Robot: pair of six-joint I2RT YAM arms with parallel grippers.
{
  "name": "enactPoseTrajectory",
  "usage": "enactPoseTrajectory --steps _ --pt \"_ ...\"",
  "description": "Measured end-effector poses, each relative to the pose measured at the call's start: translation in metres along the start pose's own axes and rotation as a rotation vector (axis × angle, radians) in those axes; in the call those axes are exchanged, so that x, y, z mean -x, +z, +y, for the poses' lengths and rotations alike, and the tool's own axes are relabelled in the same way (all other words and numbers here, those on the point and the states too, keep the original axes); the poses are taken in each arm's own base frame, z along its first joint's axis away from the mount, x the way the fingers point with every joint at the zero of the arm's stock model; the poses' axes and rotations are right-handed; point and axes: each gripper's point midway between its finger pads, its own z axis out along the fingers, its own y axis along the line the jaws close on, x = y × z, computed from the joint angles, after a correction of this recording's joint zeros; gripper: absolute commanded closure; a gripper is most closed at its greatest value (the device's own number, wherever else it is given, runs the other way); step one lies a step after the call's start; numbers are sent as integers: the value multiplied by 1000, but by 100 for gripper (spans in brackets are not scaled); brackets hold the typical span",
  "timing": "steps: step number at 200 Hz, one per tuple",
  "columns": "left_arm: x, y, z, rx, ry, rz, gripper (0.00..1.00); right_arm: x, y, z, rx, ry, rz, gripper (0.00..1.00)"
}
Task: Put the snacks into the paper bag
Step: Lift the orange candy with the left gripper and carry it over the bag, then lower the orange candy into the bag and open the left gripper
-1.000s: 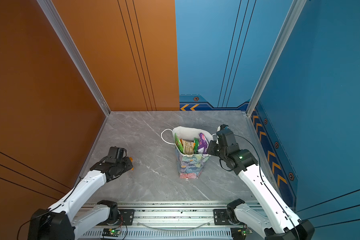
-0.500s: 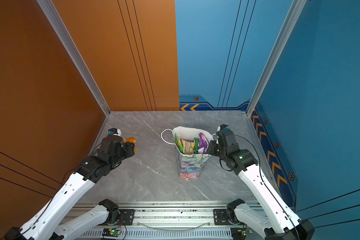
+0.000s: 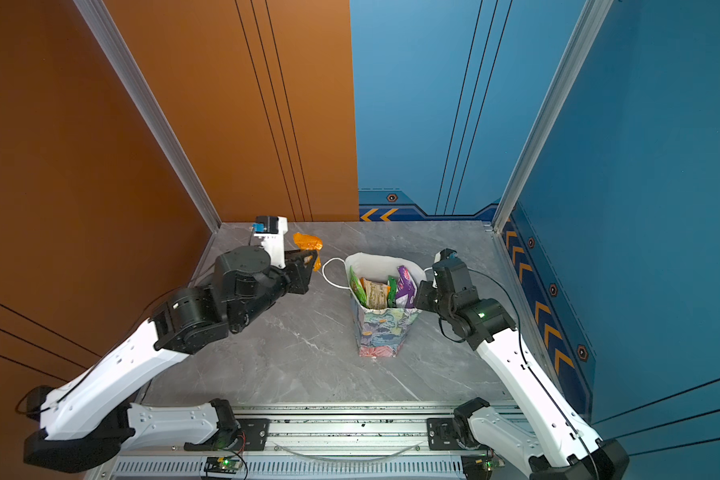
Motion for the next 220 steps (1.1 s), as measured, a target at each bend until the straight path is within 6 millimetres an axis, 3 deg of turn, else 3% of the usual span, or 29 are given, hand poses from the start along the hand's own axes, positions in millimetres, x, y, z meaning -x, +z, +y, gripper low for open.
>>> enactPoseTrajectory --steps 41,77,112,158,220 --pt "-12 36 -53 -56 92 70 84 -1 0 1 3 -4 1 100" --pt "-47 70 -82 -83 153 194 84 -1 0 2 4 -4 1 100" --pt "-78 87 -91 -96 194 306 84 -1 0 2 4 -4 1 100" --pt "-100 101 -105 -127 214 400 83 -1 0 2 4 -4 1 100" --pt "-139 122 -96 -91 238 534 82 -1 0 2 4 -4 1 100"
